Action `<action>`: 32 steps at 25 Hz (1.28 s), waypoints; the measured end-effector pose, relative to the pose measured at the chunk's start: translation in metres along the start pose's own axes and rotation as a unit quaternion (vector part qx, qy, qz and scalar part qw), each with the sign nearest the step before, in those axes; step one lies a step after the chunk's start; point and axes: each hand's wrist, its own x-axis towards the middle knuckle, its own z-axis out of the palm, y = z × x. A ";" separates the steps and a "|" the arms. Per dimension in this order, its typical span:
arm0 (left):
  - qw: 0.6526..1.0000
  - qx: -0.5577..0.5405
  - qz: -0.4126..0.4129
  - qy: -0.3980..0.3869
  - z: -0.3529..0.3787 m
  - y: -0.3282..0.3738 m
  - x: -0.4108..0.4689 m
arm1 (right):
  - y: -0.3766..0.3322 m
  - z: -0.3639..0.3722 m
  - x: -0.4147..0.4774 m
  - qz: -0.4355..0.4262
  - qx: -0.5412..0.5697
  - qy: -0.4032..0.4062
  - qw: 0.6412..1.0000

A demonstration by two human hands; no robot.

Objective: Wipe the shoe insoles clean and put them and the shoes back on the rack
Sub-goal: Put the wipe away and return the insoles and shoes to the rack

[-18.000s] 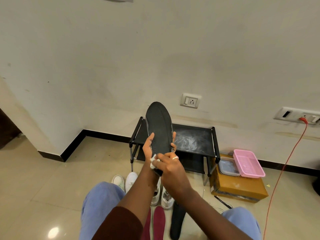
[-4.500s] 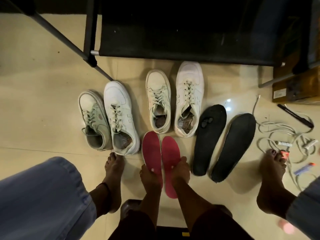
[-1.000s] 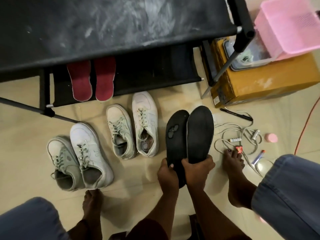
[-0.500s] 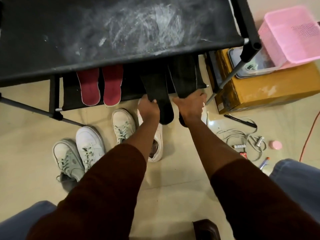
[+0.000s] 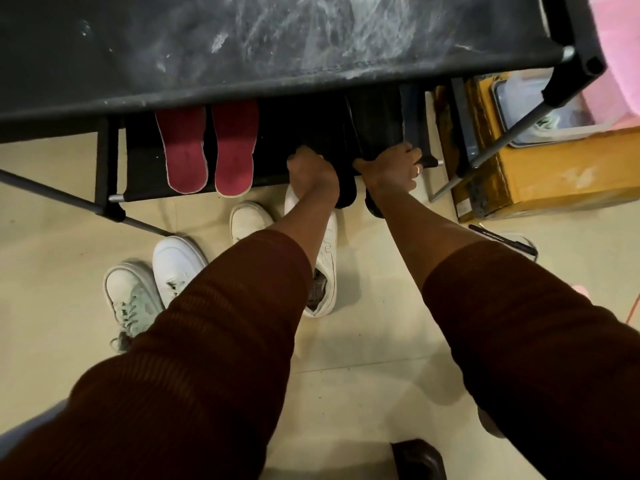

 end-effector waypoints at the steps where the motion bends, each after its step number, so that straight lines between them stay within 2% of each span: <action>1: 1.000 0.003 0.011 0.001 -0.002 -0.003 -0.003 | 0.003 -0.002 -0.005 -0.011 -0.009 0.016 1.000; 4: 0.998 -0.017 0.059 0.005 -0.008 -0.025 -0.014 | 0.019 -0.002 -0.035 -0.069 -0.046 0.071 0.994; 6: 0.997 -0.022 0.075 0.024 -0.016 -0.054 -0.030 | 0.034 0.003 -0.066 -0.106 -0.065 0.071 0.990; 9: 0.995 -0.054 0.062 0.058 -0.029 -0.106 -0.072 | 0.057 0.019 -0.120 -0.138 -0.080 0.031 0.987; 13: 0.992 -0.033 0.040 0.117 -0.043 -0.186 -0.121 | 0.086 0.047 -0.182 -0.113 -0.088 -0.050 0.988; 17: 0.990 0.045 -0.091 0.102 -0.070 -0.250 -0.136 | 0.106 0.076 -0.208 -0.065 -0.088 -0.145 0.983; 19: 0.971 0.125 -0.182 0.089 -0.079 -0.271 -0.136 | 0.112 0.088 -0.209 -0.039 -0.097 -0.176 0.979; 21: 0.961 0.114 -0.241 0.078 -0.080 -0.294 -0.128 | 0.116 0.103 -0.208 -0.022 -0.114 -0.191 0.975; 25: 0.965 -0.003 -0.257 0.049 -0.062 -0.330 -0.112 | 0.114 0.121 -0.196 0.014 -0.101 -0.166 0.981; 27: 0.964 0.011 -0.261 0.051 -0.061 -0.333 -0.110 | 0.113 0.125 -0.192 0.049 -0.077 -0.141 0.986; 32: 0.960 -0.018 -0.261 0.094 -0.059 -0.317 -0.130 | 0.123 0.114 -0.204 0.034 -0.047 -0.104 0.993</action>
